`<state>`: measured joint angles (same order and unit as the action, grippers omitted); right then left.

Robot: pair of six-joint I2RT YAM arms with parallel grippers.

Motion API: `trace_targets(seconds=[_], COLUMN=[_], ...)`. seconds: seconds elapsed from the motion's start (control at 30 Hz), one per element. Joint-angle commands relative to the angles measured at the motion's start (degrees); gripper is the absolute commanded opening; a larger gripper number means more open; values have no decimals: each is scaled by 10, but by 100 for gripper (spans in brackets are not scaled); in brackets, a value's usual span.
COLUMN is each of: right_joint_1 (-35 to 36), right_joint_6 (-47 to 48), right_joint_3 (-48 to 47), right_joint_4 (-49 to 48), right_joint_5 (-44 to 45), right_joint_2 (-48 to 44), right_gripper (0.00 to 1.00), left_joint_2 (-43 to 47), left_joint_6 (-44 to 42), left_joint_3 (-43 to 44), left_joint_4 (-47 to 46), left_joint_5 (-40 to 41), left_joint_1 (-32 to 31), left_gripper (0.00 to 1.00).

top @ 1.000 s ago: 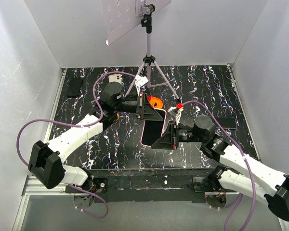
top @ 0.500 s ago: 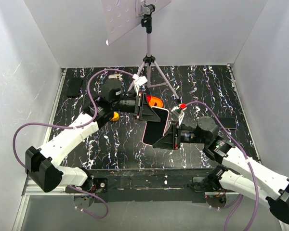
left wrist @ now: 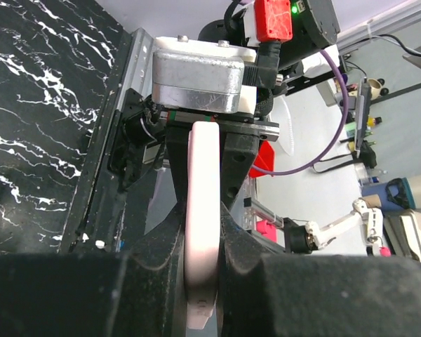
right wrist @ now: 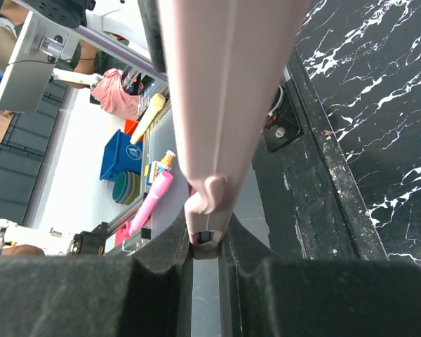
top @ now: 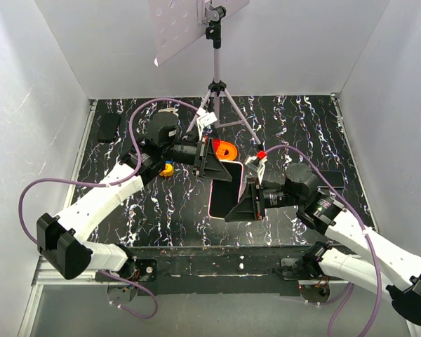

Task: Take the phone out of the phone case
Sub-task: Adjust the phone, then remove the phone case from the phone.

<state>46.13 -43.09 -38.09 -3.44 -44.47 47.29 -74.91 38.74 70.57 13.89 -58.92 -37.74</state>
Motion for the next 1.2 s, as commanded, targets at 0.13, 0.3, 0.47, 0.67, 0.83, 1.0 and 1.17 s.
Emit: trace_targets(seconds=[0.13,0.3,0.47,0.67,0.83,1.0,1.17], right_joint_1=[-3,-3,-3,-3,0,23,74], right_joint_6=[42,27,13,7,96,241,367], right_joint_3=[-20,6,6,46,17,-83,-223], right_joint_4=[12,-38,-81,-205,-185,-46,105], right_joint_5=[45,19,-31,-85,-97,-65,-8], right_joint_2=[-42,-55,-28,-28,-19,3,45], right_gripper=[60,68,55,28,1,1,1], left_joint_2=[-2,5,6,6,-11,-21,-19], left_joint_6=[99,118,128,174,286,462,488], left_joint_3=[-7,-5,-3,-21,-57,-122,-162], left_joint_4=[-80,-97,-102,-154,-270,-474,-492], left_joint_5=[-24,-35,-37,-57,-88,-94,-85], left_joint_1=[-1,-1,2,7,6,3,-1], left_gripper=[0,0,0,0,0,0,0])
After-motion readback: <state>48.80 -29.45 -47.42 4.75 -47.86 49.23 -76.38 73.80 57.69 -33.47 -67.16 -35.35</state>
